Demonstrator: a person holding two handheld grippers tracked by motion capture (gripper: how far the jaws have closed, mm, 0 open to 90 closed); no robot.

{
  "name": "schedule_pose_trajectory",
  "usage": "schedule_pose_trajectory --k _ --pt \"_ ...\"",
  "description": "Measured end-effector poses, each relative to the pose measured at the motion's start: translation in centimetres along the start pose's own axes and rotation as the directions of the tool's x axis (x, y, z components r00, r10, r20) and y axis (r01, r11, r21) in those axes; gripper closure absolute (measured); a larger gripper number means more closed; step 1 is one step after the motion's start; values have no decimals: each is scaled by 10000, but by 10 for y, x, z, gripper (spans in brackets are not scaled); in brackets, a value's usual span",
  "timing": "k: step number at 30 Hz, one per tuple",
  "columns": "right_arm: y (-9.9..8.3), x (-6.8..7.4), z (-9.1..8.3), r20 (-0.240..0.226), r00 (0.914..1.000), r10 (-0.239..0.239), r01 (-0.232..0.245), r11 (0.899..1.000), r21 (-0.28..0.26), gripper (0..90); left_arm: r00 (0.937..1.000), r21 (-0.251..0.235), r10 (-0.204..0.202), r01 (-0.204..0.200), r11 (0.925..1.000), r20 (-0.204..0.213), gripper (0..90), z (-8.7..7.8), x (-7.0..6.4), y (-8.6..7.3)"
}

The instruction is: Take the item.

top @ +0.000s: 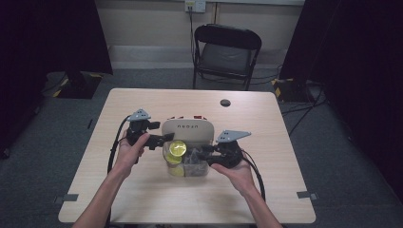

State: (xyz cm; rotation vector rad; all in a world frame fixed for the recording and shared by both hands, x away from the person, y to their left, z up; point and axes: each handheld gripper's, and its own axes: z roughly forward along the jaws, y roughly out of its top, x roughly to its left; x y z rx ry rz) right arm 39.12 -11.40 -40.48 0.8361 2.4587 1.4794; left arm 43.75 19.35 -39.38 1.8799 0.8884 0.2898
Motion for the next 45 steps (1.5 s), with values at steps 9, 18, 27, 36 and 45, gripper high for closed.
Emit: schedule_pose_trajectory --k 9,18,27,36,45 --pt "-4 -2 8 -376 9991 176 -159 9989 440 611 10000 46 37 -37 10000 -21 169 1 -2 0" --pt "-6 -4 10 -781 9966 270 -249 9993 276 840 10000 -31 -64 64 10000 -1 169 -1 0 0" --pt "-6 -2 9 -759 9968 249 -240 9996 136 900 10000 -94 -70 70 9999 7 170 -1 0 0" --pt "0 -1 2 -678 9975 191 -204 9996 -183 900 10000 -83 -40 41 10000 12 170 -1 0 0" --pt "2 -2 -4 -630 9978 189 -209 9993 -314 900 10000 -84 -91 91 9999 7 169 -3 2 0"
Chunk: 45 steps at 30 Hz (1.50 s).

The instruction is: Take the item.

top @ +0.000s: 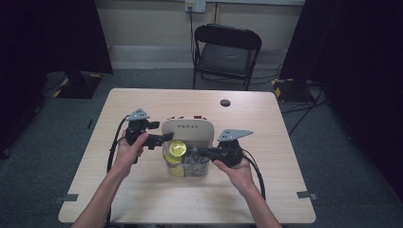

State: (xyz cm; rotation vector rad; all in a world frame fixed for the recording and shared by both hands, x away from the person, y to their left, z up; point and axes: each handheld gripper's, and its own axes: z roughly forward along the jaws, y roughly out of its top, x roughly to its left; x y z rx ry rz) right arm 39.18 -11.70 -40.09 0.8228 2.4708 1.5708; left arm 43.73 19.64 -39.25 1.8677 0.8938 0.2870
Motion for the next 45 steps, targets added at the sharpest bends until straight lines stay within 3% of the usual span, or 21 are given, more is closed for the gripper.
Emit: schedule_pose_trajectory --k 23,45 --pt "6 2 -27 249 9997 -15 32 9978 -664 900 10000 56 -61 60 10000 11 162 -1 2 -1" --pt "-1 -5 -75 1149 9931 221 -84 9929 -1186 900 10000 82 -40 40 10000 58 156 0 3 0"
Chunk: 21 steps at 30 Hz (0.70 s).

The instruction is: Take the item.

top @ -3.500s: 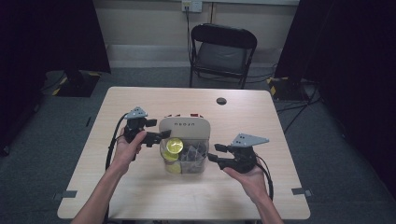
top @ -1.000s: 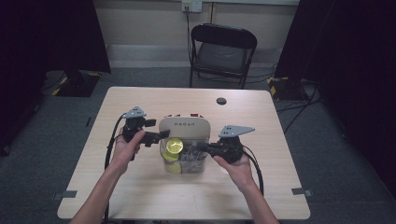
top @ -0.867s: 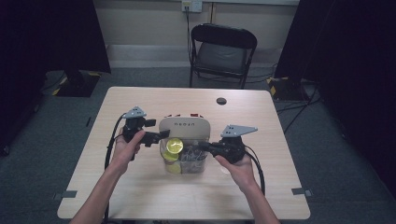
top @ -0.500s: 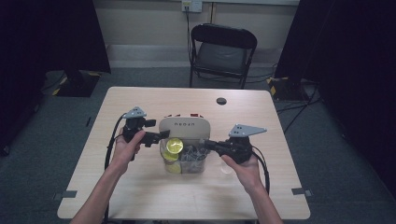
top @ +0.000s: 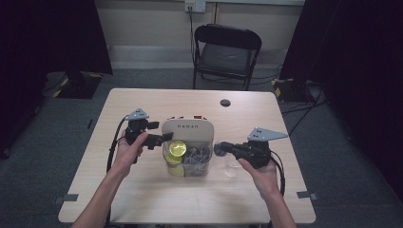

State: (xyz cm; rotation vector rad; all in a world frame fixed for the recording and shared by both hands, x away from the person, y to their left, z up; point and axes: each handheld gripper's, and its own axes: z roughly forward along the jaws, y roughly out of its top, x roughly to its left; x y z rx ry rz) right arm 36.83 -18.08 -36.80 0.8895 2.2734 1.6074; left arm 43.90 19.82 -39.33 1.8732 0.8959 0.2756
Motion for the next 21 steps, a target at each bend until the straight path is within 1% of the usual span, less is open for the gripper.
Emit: schedule_pose_trajectory --k 5,8,9,10,12,19,21 --pt "-2 -3 -9 188 9998 29 -28 10000 -11 900 10000 -35 -21 21 10000 30 157 0 0 0" --pt "-9 -5 -15 304 9994 163 -160 9998 -92 900 10000 3 -9 9 10000 20 157 0 0 0" --pt "-12 -6 -16 314 9992 235 -233 9997 -85 900 10000 22 -49 48 10000 33 156 0 0 0" --pt "-14 -7 -16 368 9990 241 -243 9997 31 900 10000 31 -49 49 10000 37 156 1 0 0" --pt "-17 -9 -16 406 9987 319 -320 9995 14 900 10000 -11 -46 46 10000 69 156 1 0 -1" --pt "-25 -17 -20 842 9953 484 -497 9987 140 900 9999 3 -25 25 10000 106 156 1 1 -1" --pt "-27 -19 -20 881 9946 546 -565 9982 185 900 9999 5 -21 21 10000 103 156 1 1 -1"
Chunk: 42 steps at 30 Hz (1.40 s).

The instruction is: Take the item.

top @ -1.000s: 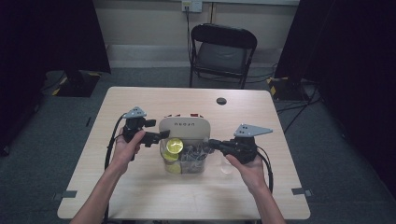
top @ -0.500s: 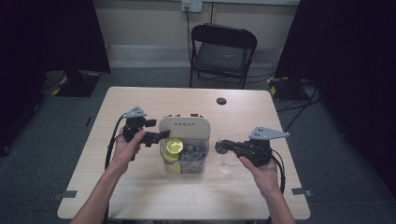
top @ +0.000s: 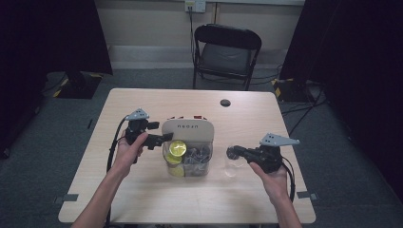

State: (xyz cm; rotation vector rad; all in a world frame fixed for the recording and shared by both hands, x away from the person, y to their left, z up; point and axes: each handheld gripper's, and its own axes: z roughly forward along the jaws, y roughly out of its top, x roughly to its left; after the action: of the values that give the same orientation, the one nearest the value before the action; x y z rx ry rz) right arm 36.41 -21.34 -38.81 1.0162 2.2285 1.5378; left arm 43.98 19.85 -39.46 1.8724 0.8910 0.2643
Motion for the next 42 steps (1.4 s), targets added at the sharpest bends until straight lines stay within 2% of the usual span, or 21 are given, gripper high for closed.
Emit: schedule_pose_trajectory --k 22,42 --pt "-11 -14 6 459 9988 139 -159 9990 425 900 10000 83 -51 51 10000 28 155 2 -1 -1" --pt "-15 -12 14 564 9984 65 -114 9961 877 900 10000 88 -83 83 9999 14 156 2 -1 0"
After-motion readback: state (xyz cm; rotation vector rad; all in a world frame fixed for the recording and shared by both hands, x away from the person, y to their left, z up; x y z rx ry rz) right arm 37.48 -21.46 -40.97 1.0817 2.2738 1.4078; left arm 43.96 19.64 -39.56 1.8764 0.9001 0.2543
